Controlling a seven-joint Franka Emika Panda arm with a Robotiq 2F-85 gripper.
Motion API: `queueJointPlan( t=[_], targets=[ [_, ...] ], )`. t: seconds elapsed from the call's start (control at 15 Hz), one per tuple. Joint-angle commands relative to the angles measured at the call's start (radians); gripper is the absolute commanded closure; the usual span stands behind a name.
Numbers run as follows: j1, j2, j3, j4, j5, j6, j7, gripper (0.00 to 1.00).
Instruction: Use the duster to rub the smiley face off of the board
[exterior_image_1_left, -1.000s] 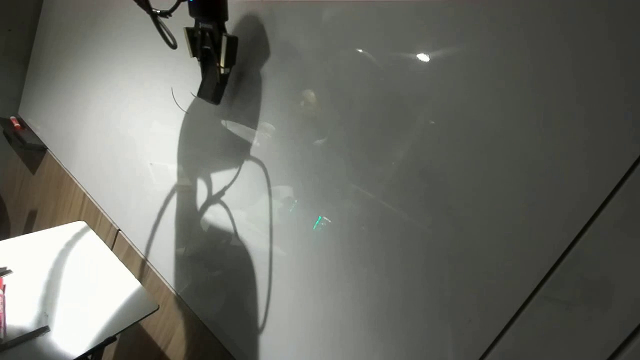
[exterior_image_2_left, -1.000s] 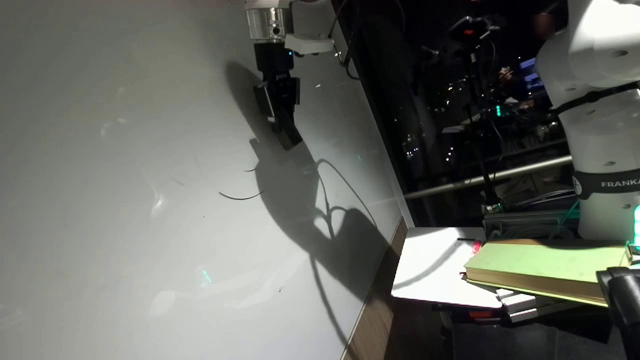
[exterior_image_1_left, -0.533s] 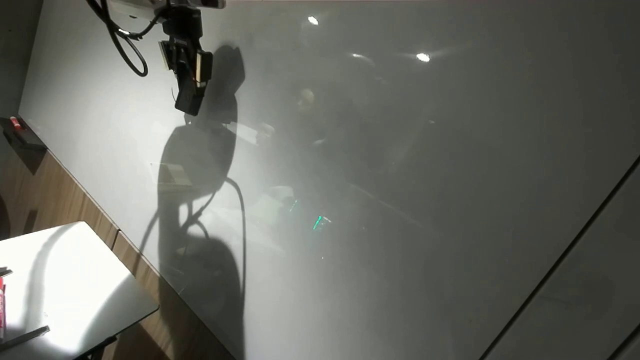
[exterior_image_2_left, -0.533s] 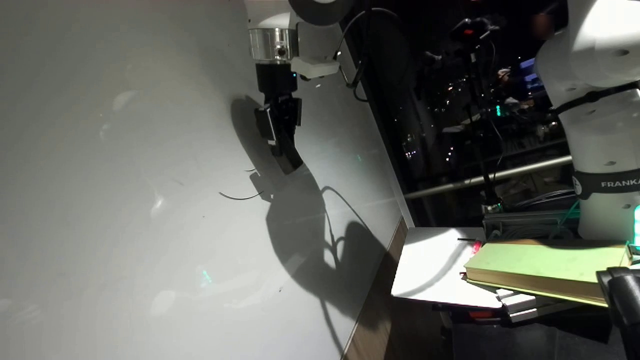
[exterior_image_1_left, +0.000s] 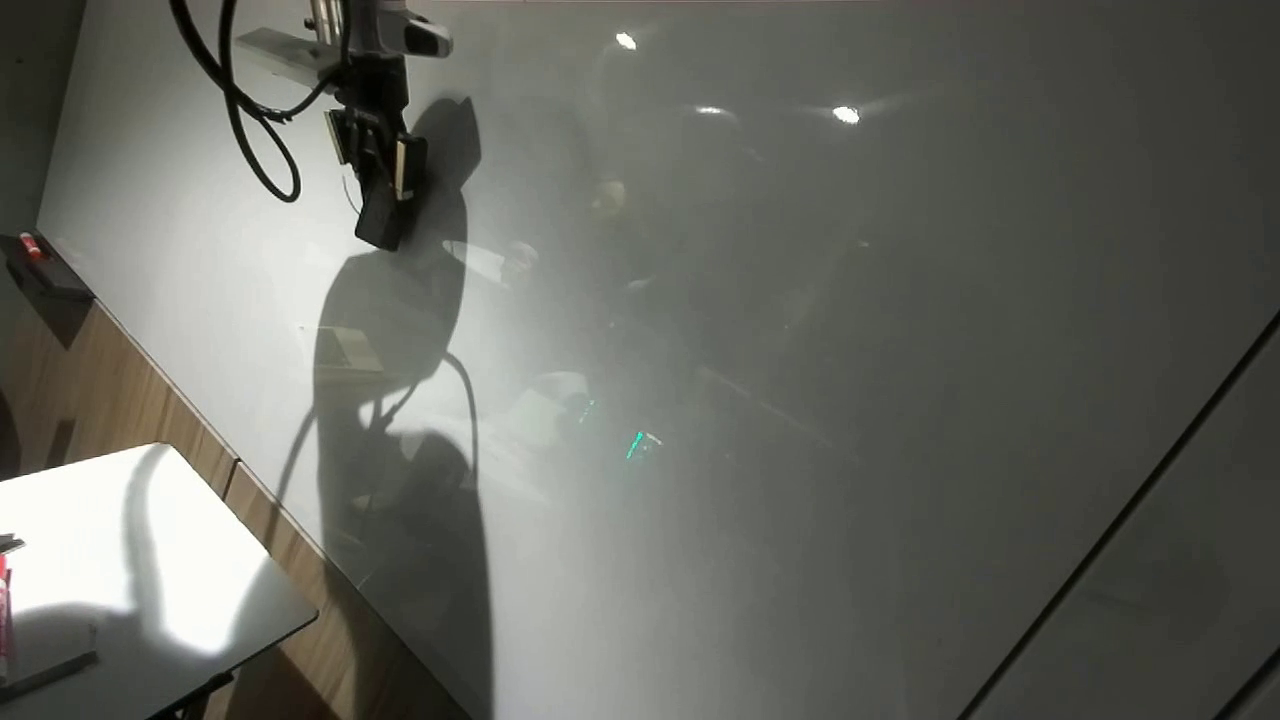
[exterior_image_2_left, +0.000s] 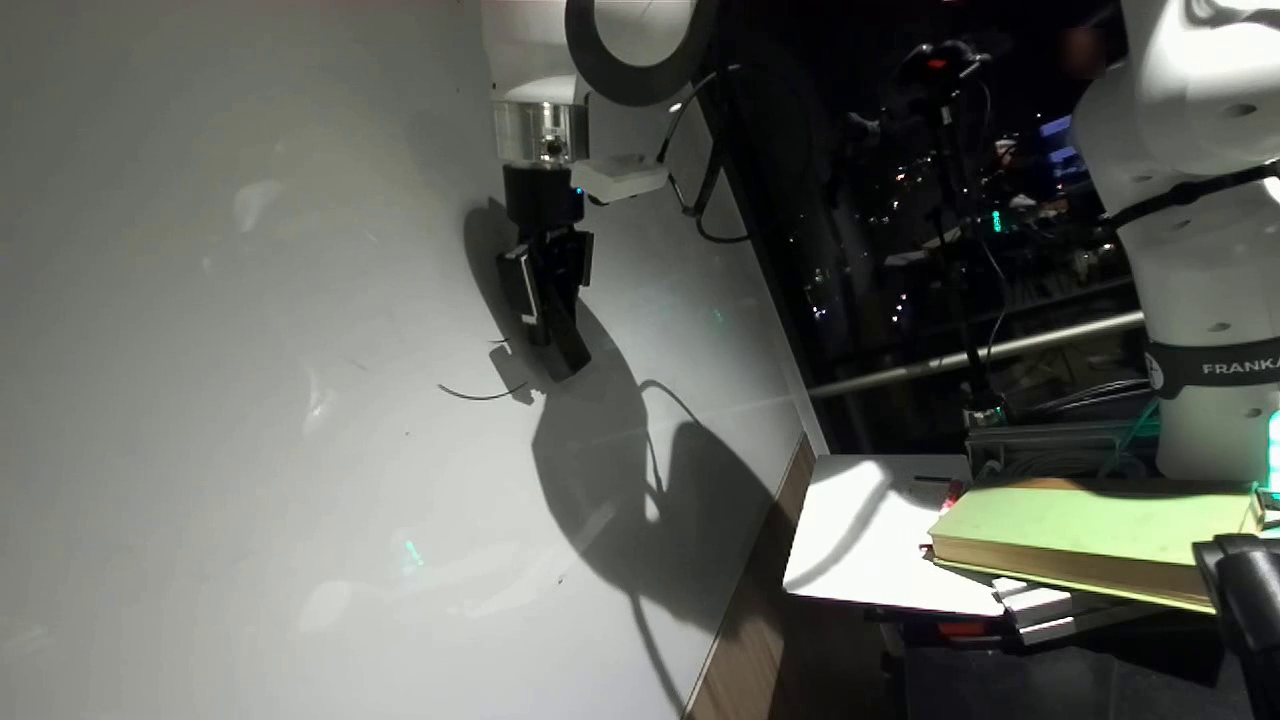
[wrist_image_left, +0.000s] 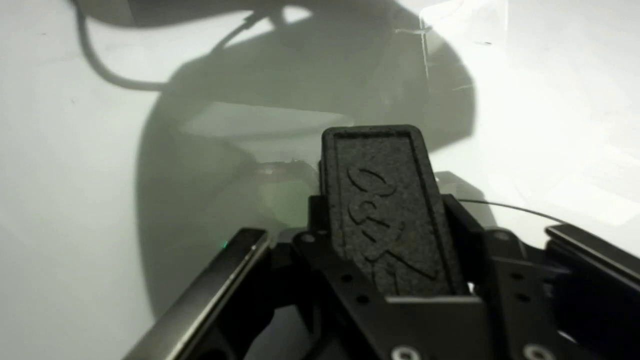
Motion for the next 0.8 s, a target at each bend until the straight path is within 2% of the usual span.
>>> queueJointPlan(
  t=[0.0,0.47,0.73],
  targets=[
    [0.005,0.034,0.038,0.034,-0.027,0.027,0.061,0.69],
    [0.043,0.097,0.133,0.103,-0.136,0.033,0.216,0.69],
    [0.083,0.133,0.162,0.141,-0.212,0.024,0.297,0.69]
  ],
)
